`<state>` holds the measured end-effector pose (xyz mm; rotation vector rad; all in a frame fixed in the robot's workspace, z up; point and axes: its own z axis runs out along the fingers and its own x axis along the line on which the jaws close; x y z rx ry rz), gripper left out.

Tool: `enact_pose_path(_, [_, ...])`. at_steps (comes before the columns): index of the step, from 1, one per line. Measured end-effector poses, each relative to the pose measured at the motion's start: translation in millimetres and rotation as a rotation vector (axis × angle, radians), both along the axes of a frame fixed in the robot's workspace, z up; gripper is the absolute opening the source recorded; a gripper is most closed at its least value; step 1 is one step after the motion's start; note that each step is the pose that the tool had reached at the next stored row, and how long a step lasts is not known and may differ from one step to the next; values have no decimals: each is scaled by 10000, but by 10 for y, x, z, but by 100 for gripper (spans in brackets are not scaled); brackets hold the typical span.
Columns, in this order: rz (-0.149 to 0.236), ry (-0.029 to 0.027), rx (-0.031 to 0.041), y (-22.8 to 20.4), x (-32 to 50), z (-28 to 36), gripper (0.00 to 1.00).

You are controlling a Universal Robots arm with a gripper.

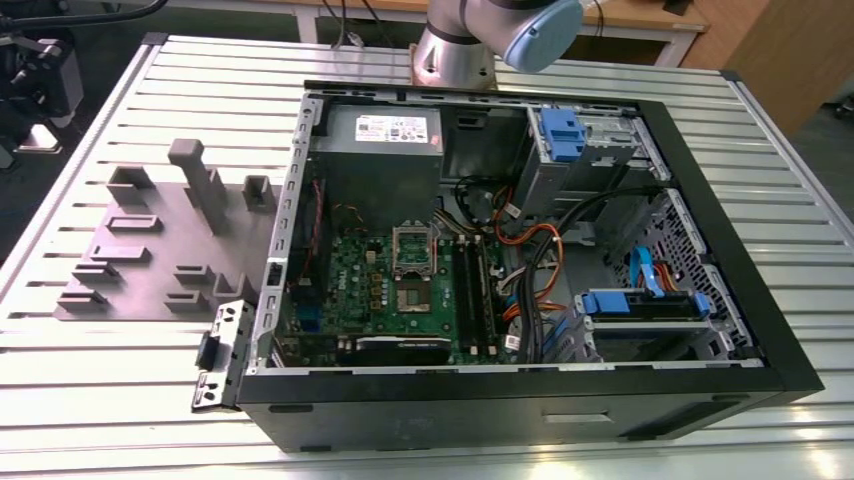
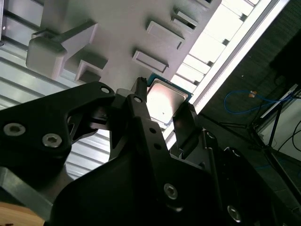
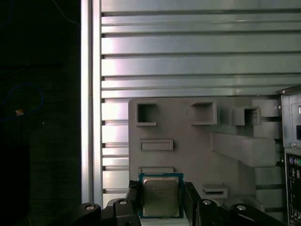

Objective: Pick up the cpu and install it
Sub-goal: 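Pick up the cpu and move it towards the insertion slot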

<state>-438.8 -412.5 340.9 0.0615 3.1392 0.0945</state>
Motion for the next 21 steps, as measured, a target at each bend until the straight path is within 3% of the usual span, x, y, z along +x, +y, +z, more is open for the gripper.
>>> enact_pose_path(21, [0,-1,1,0,0,173,47])
